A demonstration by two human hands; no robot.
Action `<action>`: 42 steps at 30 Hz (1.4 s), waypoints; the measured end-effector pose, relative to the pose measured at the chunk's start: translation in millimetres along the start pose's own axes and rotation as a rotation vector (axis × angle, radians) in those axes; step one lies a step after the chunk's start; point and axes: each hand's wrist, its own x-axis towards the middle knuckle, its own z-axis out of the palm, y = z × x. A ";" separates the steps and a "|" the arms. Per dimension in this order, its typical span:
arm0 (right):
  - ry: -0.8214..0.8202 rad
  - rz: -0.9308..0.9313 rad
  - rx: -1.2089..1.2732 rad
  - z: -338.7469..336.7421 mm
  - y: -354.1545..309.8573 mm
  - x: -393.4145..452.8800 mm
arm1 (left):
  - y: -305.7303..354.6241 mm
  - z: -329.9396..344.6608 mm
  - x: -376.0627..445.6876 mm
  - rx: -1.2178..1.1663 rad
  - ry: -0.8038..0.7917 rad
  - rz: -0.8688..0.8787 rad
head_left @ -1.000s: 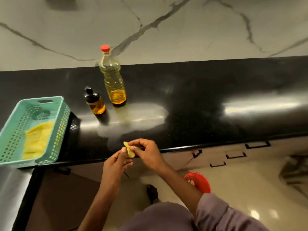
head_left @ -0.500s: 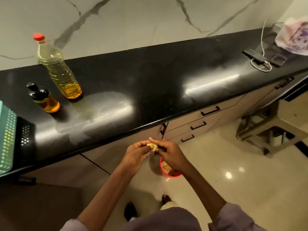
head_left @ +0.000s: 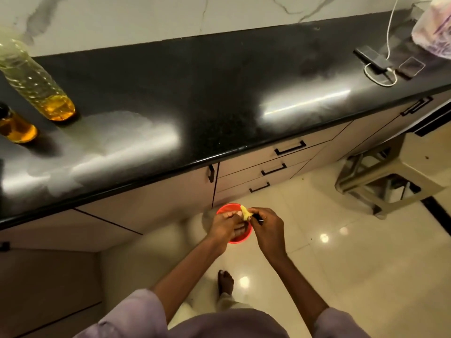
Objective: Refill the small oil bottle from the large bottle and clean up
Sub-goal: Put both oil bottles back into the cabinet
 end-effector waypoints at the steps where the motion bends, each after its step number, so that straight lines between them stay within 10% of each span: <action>1: -0.012 0.000 -0.018 -0.8 5.4 5.6 | 0.2 1.8 6.5 0.028 -0.020 -0.016; 19: -0.136 0.015 -0.018 16.8 26.4 18.1 | -14.2 -16.2 32.0 0.340 0.018 0.075; 28: -0.130 -0.153 0.098 48.3 -72.9 14.4 | 47.0 -68.5 -30.0 0.412 0.003 0.372; 42: -0.318 -0.496 0.262 171.4 -273.3 3.9 | 157.6 -248.2 -135.0 0.524 0.466 0.775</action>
